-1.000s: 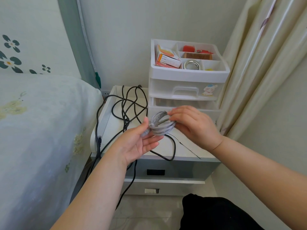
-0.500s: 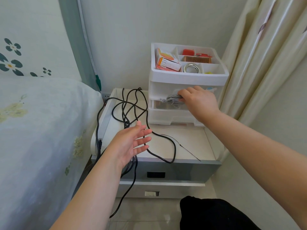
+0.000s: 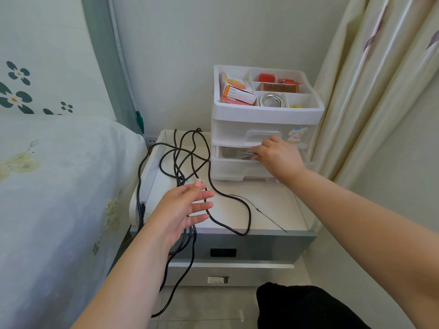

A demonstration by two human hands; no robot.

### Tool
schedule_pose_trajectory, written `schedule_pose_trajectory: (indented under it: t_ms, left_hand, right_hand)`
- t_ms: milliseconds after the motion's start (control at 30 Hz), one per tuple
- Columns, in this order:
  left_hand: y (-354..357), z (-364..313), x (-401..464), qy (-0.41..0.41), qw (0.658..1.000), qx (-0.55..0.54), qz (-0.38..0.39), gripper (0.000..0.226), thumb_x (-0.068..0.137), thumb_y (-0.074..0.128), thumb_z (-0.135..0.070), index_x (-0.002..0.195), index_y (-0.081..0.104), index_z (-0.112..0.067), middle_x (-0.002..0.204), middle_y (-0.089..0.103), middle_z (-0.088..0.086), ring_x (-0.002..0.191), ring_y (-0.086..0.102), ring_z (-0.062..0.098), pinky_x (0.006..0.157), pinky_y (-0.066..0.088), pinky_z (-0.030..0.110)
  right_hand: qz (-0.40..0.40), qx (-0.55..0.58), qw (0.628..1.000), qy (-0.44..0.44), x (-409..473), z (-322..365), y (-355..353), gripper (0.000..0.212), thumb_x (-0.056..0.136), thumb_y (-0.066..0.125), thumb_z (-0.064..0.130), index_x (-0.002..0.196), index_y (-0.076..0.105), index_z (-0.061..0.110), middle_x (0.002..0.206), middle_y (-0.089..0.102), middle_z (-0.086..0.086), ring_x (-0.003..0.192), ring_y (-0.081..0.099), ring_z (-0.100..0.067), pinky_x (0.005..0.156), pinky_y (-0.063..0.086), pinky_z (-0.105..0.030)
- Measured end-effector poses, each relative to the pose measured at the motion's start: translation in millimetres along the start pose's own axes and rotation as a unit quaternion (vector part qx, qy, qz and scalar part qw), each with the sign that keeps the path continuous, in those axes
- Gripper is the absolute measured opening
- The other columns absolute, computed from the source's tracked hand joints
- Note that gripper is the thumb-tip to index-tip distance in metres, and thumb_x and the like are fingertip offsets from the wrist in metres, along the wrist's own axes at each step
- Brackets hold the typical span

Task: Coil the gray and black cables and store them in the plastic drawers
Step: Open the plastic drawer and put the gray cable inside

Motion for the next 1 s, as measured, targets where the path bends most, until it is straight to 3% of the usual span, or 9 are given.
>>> schedule_pose_trajectory:
  t_ms: [100,167,233,367,467,633,800,900,1000]
  left_hand:
    - [-4,-2,-1,0.005,1.000,0.007,-0.009,0.029,0.095,0.053,-0.038,0.111,0.065,-0.017,0.097,0.075,-0.002,0.088,0.072,0.016,0.068,0.056,0.031]
    - [-6,-1,-2,0.004,1.000,0.007,-0.013,0.029,0.096,0.052,-0.038,0.110,0.065,-0.017,0.098,0.075,-0.001,0.089,0.071,0.018,0.069,0.056,0.032]
    - [-7,-1,-3,0.003,1.000,0.009,-0.015,0.029,0.096,0.051,-0.038,0.109,0.065,-0.016,0.099,0.075,0.000,0.090,0.071,0.019,0.070,0.056,0.033]
    - [-7,-1,-5,0.007,1.000,0.017,-0.015,0.029,0.096,0.050,-0.038,0.109,0.065,-0.016,0.102,0.074,0.001,0.090,0.071,0.020,0.072,0.056,0.034]
    - [-8,-2,-6,0.010,1.000,0.019,-0.014,0.030,0.096,0.050,-0.038,0.110,0.064,-0.016,0.102,0.074,0.002,0.089,0.071,0.020,0.071,0.056,0.034]
    - [-10,-2,-8,0.011,0.999,0.026,-0.017,0.028,0.097,0.050,-0.037,0.112,0.064,-0.017,0.102,0.074,0.000,0.090,0.071,0.020,0.072,0.057,0.034]
    - [-12,-2,-9,0.009,0.999,0.035,-0.023,0.028,0.097,0.049,-0.036,0.112,0.064,-0.017,0.102,0.074,0.000,0.091,0.071,0.019,0.072,0.057,0.034]
    - [-16,-2,-7,0.010,0.999,0.039,-0.034,0.027,0.098,0.048,-0.035,0.112,0.063,-0.017,0.102,0.073,0.000,0.091,0.071,0.020,0.073,0.057,0.034]
    - [-20,-3,-5,0.016,0.998,0.040,-0.047,0.027,0.098,0.048,-0.035,0.111,0.064,-0.017,0.101,0.073,0.000,0.089,0.071,0.019,0.071,0.057,0.034]
  right_hand:
    - [0.067,0.061,0.995,0.051,-5,0,9,0.025,0.094,0.055,0.029,0.093,0.072,0.011,0.081,0.069,-0.009,0.083,0.057,-0.032,0.057,0.046,-0.035]
    - [0.126,0.069,0.988,0.060,-15,5,14,0.036,0.098,0.043,0.040,0.119,0.062,0.016,0.107,0.068,-0.006,0.105,0.054,-0.029,0.074,0.048,-0.038]
    - [0.153,0.095,0.980,0.087,-24,6,16,0.045,0.095,0.046,0.044,0.129,0.049,0.015,0.119,0.062,-0.007,0.114,0.051,-0.027,0.081,0.047,-0.038]
    - [0.173,0.133,0.962,0.163,-25,-6,32,0.023,0.093,0.052,0.027,0.110,0.056,0.012,0.105,0.063,-0.009,0.103,0.053,-0.030,0.074,0.045,-0.036]
    - [0.168,0.160,0.952,0.197,-19,-13,31,0.014,0.090,0.058,0.023,0.095,0.064,0.013,0.099,0.061,-0.009,0.099,0.054,-0.032,0.077,0.045,-0.036]
    - [0.099,0.032,0.980,0.167,-9,-15,18,0.024,0.087,0.063,0.032,0.101,0.072,0.015,0.102,0.051,-0.010,0.104,0.042,-0.032,0.087,0.032,-0.040]
    - [0.094,0.004,0.978,0.185,3,-18,24,0.033,0.085,0.065,0.035,0.106,0.063,0.010,0.108,0.052,-0.012,0.105,0.043,-0.032,0.084,0.031,-0.040]
    - [0.069,-0.021,0.975,0.208,10,-22,24,0.050,0.073,0.077,0.035,0.102,0.053,0.002,0.099,0.055,-0.017,0.091,0.050,-0.034,0.077,0.036,-0.042]
    - [0.043,-0.067,0.975,0.210,13,-19,23,0.053,0.066,0.083,0.034,0.095,0.052,0.001,0.087,0.057,-0.017,0.078,0.053,-0.032,0.068,0.039,-0.041]
Point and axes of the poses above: each hand's wrist, its own x-axis towards the middle knuckle, its own y-axis out of the palm, z = x × y, the point moved 9 cm from there along x, towards the middle knuckle
